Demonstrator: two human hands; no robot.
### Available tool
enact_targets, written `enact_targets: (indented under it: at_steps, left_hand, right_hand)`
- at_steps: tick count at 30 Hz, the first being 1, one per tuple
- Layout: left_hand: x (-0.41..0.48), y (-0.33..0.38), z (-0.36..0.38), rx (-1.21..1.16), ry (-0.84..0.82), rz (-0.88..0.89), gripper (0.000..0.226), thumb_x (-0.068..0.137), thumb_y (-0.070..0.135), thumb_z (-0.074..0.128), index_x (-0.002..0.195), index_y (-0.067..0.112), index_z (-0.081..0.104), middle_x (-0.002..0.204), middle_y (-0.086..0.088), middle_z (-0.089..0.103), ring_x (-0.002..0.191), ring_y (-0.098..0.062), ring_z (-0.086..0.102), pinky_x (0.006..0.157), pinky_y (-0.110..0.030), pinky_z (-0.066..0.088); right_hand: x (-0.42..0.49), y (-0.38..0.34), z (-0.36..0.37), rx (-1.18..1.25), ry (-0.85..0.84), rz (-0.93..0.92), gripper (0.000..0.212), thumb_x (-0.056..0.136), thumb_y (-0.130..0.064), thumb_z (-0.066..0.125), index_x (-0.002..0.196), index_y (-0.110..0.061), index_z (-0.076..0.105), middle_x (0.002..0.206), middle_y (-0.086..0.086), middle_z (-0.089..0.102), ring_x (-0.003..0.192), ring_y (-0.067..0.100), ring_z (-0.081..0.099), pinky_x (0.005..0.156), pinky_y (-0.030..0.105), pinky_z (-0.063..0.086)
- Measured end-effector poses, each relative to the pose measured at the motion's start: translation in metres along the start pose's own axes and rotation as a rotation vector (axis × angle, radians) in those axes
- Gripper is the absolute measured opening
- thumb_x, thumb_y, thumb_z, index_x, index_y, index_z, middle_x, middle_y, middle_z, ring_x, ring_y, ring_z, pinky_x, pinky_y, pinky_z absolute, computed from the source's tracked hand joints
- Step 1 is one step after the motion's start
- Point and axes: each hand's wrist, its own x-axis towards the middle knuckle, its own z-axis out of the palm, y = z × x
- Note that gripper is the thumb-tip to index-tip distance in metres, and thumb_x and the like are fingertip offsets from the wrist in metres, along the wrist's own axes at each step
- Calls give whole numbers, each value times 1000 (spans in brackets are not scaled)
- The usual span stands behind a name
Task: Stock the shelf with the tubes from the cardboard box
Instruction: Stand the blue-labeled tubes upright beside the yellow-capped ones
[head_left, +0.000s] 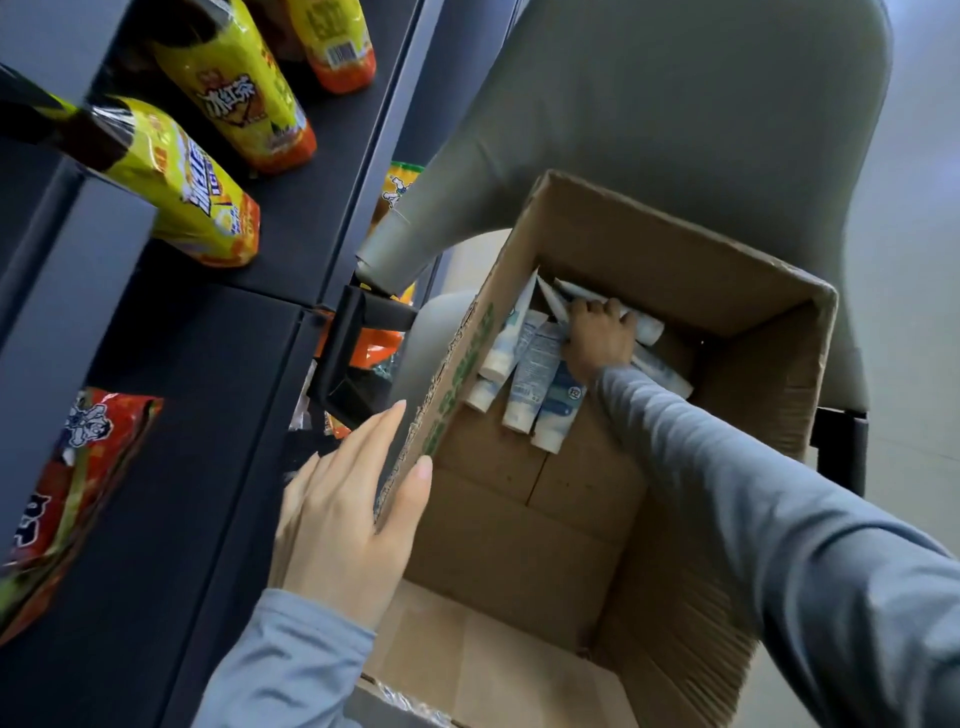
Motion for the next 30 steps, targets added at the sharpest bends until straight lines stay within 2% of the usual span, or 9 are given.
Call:
enact_targets:
  at_steps: [3,7,11,13,14,17,21,25,30]
  left_hand:
    - [1,2,3,-46,13,2,73,73,62,21,133,28,47,123,29,33,114,7,31,108,-33,26]
    - [1,4,5,-119,8,-18,69,74,61,26,131,28,49,122,25,43,117,-8,49,101,-36,38]
    - [3,7,11,-204,27,-51,48,80,45,43,124,29,54,117,19,55,111,-7,53,91,-13,35]
    - [6,10,15,-273,43,-62,36,83,38,49,117,31,57,112,18,60,104,0,55,83,3,30]
    - [8,12,18,-316,49,-69,27,87,33,54,114,31,58,109,18,61,101,4,56,81,5,31]
    - [14,19,25,-431,76,-92,22,88,14,58,107,25,62,97,14,65,92,6,58,78,-2,39]
    - [25,27,28,-596,37,-181,13,88,17,59,96,27,61,101,1,65,92,-5,60,85,-21,45]
    - [34,29,25,-760,-25,-273,4,84,26,59,83,23,62,98,-9,67,86,-11,62,74,-17,50]
    - [32,25,20,-839,-107,-264,17,73,14,70,86,22,62,81,10,70,73,2,66,63,-10,52]
  right_hand:
    - [-1,4,-5,196,-19,33,38,91,-27,54,124,-10,49,126,15,57,122,33,44,98,43,33]
    - [-23,21,-10,751,1,38,29,90,-24,59,115,-11,55,113,11,64,104,30,60,80,36,48]
    - [-63,30,-29,1438,-120,67,18,89,-23,64,106,-22,58,103,-3,68,85,3,68,67,17,53]
    - [-82,29,-40,1653,-219,93,19,86,-24,67,104,-25,62,105,2,70,92,9,69,75,26,57]
    - [-92,27,-46,1728,-286,95,23,83,-25,69,105,-23,64,108,5,70,97,15,68,81,32,57]
    - [-121,21,-63,1829,-466,60,37,75,-24,70,110,-18,64,110,6,70,98,19,67,85,35,56]
    - [-159,0,-81,1873,-558,5,43,67,-16,72,106,-5,56,96,7,70,82,16,68,73,27,56]
    - [-182,-15,-85,1860,-616,-82,42,65,-16,75,99,-6,54,94,5,72,85,16,69,74,26,56]
    - [-184,-20,-86,1884,-583,-109,41,68,-16,75,99,-6,51,98,8,72,89,19,69,75,27,56]
